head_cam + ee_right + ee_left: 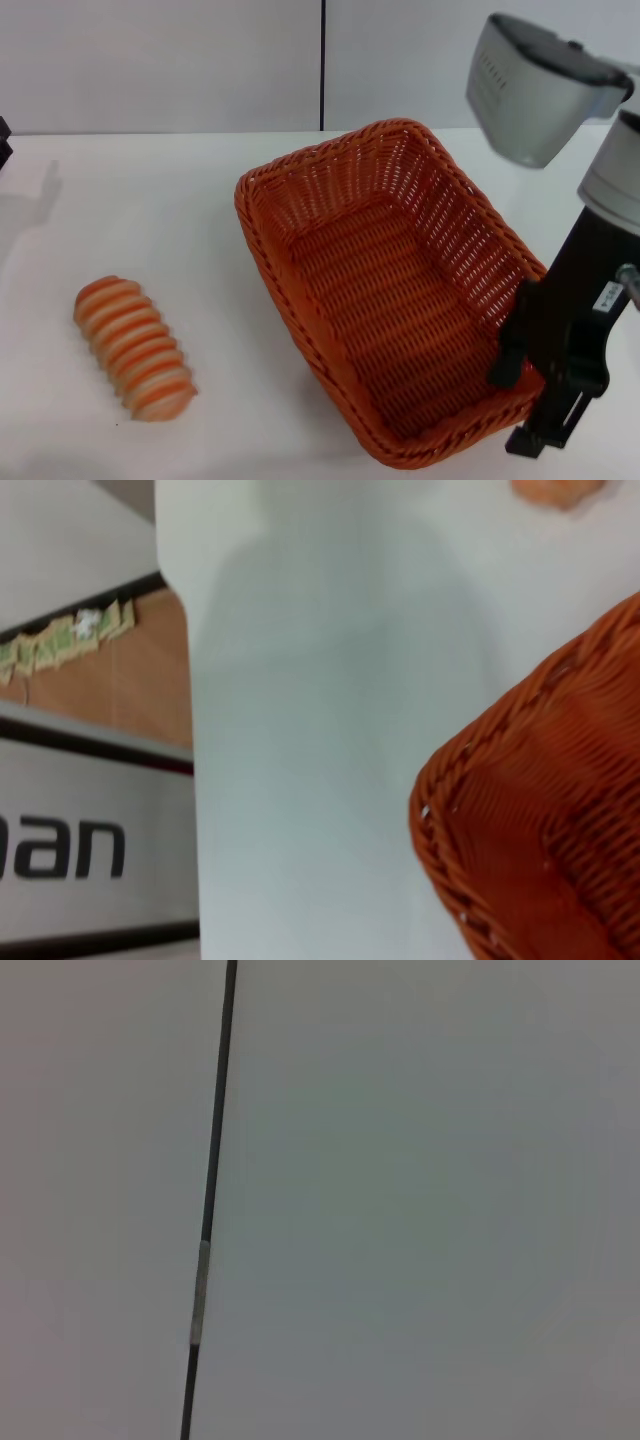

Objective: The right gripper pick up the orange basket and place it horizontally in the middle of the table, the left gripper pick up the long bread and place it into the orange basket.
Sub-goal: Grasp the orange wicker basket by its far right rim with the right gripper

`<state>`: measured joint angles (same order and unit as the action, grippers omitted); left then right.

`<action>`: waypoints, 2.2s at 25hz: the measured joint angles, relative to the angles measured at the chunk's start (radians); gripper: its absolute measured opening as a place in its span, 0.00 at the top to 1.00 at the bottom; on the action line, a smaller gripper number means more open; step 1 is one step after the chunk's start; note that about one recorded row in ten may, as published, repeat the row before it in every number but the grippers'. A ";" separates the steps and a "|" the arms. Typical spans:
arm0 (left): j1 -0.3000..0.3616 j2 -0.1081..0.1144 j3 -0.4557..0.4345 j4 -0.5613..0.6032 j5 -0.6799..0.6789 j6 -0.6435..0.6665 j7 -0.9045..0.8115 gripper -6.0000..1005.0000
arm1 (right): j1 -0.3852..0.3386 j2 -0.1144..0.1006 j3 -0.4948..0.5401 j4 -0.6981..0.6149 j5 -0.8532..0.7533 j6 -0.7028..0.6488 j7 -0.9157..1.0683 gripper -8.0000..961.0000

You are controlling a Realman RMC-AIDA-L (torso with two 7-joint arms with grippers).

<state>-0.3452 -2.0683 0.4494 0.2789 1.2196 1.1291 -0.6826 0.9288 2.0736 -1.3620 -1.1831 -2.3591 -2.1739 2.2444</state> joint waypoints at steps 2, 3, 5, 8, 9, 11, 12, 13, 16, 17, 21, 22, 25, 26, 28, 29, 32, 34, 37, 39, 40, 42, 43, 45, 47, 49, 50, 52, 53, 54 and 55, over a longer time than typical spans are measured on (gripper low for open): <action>0.002 0.001 0.000 -0.005 0.000 0.003 0.000 0.31 | 0.002 0.001 -0.027 0.004 -0.002 0.008 0.003 0.24; 0.002 0.001 0.000 -0.005 0.000 0.003 0.000 0.31 | 0.002 0.001 -0.027 0.004 -0.002 0.008 0.003 0.24; 0.003 0.001 0.000 -0.005 0.000 0.003 0.000 0.31 | 0.004 0.002 -0.054 0.004 -0.021 0.019 0.010 0.24; 0.009 0.000 0.000 -0.005 0.000 0.003 0.000 0.31 | 0.006 0.002 -0.090 0.005 -0.043 0.034 0.018 0.24; 0.010 0.000 0.000 -0.006 0.000 0.003 0.000 0.31 | 0.009 0.002 -0.122 0.006 -0.052 0.041 0.021 0.24; 0.011 0.001 0.000 -0.006 0.000 0.003 0.000 0.31 | 0.012 0.002 -0.139 0.005 -0.059 0.045 0.024 0.24; 0.011 0.001 0.000 -0.006 0.000 0.003 0.000 0.31 | 0.018 0.002 -0.166 0.002 -0.065 0.049 0.027 0.24; 0.011 0.001 0.000 -0.006 0.000 0.003 0.000 0.31 | 0.018 0.002 -0.166 0.002 -0.065 0.049 0.027 0.24; 0.010 0.002 0.000 -0.006 0.000 0.002 0.000 0.31 | 0.029 0.003 -0.182 0.000 -0.065 0.055 0.028 0.24; 0.009 0.002 0.000 -0.006 0.000 0.002 0.000 0.31 | 0.036 0.003 -0.204 0.002 -0.068 0.062 0.028 0.24; 0.008 0.002 -0.001 -0.006 -0.010 0.001 0.000 0.31 | 0.041 0.003 -0.234 0.006 -0.070 0.074 0.028 0.24; 0.008 0.002 -0.001 -0.006 -0.015 0.000 0.000 0.31 | 0.042 0.004 -0.256 0.014 -0.070 0.087 0.028 0.24; 0.007 0.002 -0.002 -0.009 -0.020 0.000 0.001 0.31 | 0.043 0.006 -0.291 0.034 -0.071 0.111 0.027 0.24; 0.007 0.002 -0.002 -0.009 -0.020 0.000 0.001 0.31 | 0.043 0.006 -0.291 0.034 -0.071 0.111 0.027 0.24; 0.006 0.003 -0.001 -0.017 -0.028 0.000 0.010 0.31 | 0.045 0.007 -0.318 0.045 -0.071 0.129 0.027 0.24; 0.006 0.003 -0.001 -0.024 -0.032 0.000 0.018 0.31 | 0.045 0.008 -0.330 0.048 -0.071 0.139 0.027 0.24; 0.006 0.003 -0.002 -0.032 -0.040 0.001 0.038 0.31 | 0.045 0.008 -0.365 0.060 -0.095 0.171 0.029 0.24; 0.006 0.003 -0.001 -0.032 -0.040 0.001 0.039 0.31 | 0.045 0.009 -0.371 0.064 -0.109 0.182 0.029 0.24; 0.006 0.003 -0.002 -0.032 -0.040 0.001 0.039 0.31 | 0.043 0.009 -0.373 0.065 -0.128 0.198 0.029 0.24; 0.006 0.003 -0.002 -0.032 -0.040 0.001 0.039 0.31 | 0.043 0.010 -0.373 0.066 -0.130 0.203 0.029 0.24; 0.006 0.003 -0.001 -0.032 -0.040 0.001 0.039 0.31 | 0.042 0.010 -0.373 0.066 -0.131 0.207 0.029 0.24; 0.005 0.002 -0.002 -0.032 -0.040 -0.002 0.040 0.31 | 0.041 0.010 -0.374 0.066 -0.131 0.212 0.029 0.24; 0.005 0.002 -0.002 -0.032 -0.040 -0.002 0.040 0.31 | 0.041 0.010 -0.374 0.066 -0.131 0.212 0.029 0.24; 0.004 0.002 -0.001 -0.032 -0.040 -0.003 0.040 0.31 | 0.041 0.010 -0.374 0.065 -0.129 0.213 0.029 0.24; 0.004 0.002 -0.001 -0.032 -0.040 -0.003 0.040 0.31 | 0.041 0.011 -0.369 0.049 -0.123 0.213 0.029 0.24; 0.002 0.002 -0.001 -0.032 -0.040 -0.005 0.040 0.31 | 0.042 0.011 -0.368 0.037 -0.123 0.213 0.035 0.24; 0.001 0.003 -0.001 -0.032 -0.040 -0.006 0.040 0.31 | 0.043 0.010 -0.367 0.022 -0.130 0.211 0.045 0.24; 0.000 0.005 -0.001 -0.032 -0.040 -0.007 0.046 0.31 | 0.046 0.007 -0.357 -0.037 -0.187 0.194 0.078 0.24; 0.000 0.005 -0.001 -0.032 -0.040 -0.007 0.046 0.31 | 0.046 0.007 -0.357 -0.037 -0.187 0.194 0.078 0.24; 0.000 0.005 -0.001 -0.032 -0.040 -0.007 0.049 0.31 | 0.046 0.006 -0.349 -0.057 -0.213 0.186 0.088 0.25; 0.000 0.005 -0.001 -0.032 -0.040 -0.008 0.051 0.31 | 0.047 0.006 -0.338 -0.074 -0.237 0.175 0.096 0.25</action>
<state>-0.3451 -2.0634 0.4479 0.2470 1.1796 1.1215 -0.6319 0.9754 2.0795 -1.6996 -1.2575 -2.5958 -1.9993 2.3400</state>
